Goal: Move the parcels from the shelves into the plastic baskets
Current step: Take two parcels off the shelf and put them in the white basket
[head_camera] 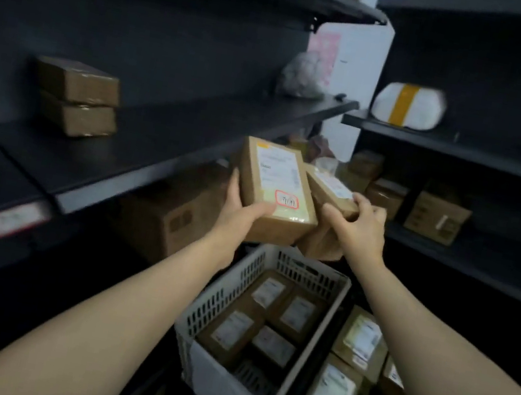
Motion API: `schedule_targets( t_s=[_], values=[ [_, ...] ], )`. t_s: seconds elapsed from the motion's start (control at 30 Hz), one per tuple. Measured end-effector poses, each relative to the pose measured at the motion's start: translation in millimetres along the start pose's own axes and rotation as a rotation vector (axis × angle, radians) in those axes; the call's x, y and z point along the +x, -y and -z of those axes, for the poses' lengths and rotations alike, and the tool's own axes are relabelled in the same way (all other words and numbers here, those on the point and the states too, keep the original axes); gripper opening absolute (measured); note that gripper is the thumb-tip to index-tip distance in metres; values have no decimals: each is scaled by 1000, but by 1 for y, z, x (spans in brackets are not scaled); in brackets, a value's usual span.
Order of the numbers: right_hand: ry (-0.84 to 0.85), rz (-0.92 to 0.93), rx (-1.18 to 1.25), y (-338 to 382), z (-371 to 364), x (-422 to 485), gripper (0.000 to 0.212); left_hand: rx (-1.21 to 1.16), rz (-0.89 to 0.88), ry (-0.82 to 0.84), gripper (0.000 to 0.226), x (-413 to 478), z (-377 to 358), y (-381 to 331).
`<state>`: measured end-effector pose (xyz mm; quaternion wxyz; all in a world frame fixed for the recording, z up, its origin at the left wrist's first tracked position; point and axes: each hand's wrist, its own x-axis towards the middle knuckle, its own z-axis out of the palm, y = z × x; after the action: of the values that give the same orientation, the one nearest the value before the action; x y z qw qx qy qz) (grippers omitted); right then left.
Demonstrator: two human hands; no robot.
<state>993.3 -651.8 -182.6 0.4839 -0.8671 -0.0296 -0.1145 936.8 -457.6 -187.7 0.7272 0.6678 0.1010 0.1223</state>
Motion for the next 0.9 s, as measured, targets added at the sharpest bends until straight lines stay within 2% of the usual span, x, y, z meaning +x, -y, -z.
schedule_targets(
  t_s=[0.1,0.17,0.23,0.33,0.37,0.43,0.47,0.53,0.6,0.7,0.77,0.83,0.9],
  values=[
    [141,-169,-35,-62,-5,26,80,-11,342,84,115,41,-30,59],
    [245,-273,-63,-100,-15,37,85,-18,529,102,104,56,-42,94],
    [328,-342,-90,-132,-32,43,87,14,599,34,85,65,-48,125],
    [455,-414,-138,-165,-65,48,85,34,694,-91,74,77,-43,160],
    [509,-443,-147,-173,-78,50,85,43,712,-124,74,81,-37,170],
    [605,-461,-247,-190,-106,51,93,136,709,-195,93,94,-21,193],
    [650,-454,-364,-198,-120,51,94,250,696,-209,104,104,-11,211],
    [743,-420,-634,-213,-149,47,90,518,696,-176,113,130,15,267],
    [830,-364,-779,-223,-176,42,82,676,724,-93,107,136,23,285],
    [981,-376,-760,-234,-213,40,62,746,751,27,90,141,26,298],
    [1081,-446,-770,-249,-233,35,69,782,758,86,95,147,31,312],
    [1090,-507,-789,-266,-245,26,80,820,740,138,97,156,35,322],
    [1069,-531,-805,-281,-252,20,90,836,711,196,86,160,36,323]
  ],
)
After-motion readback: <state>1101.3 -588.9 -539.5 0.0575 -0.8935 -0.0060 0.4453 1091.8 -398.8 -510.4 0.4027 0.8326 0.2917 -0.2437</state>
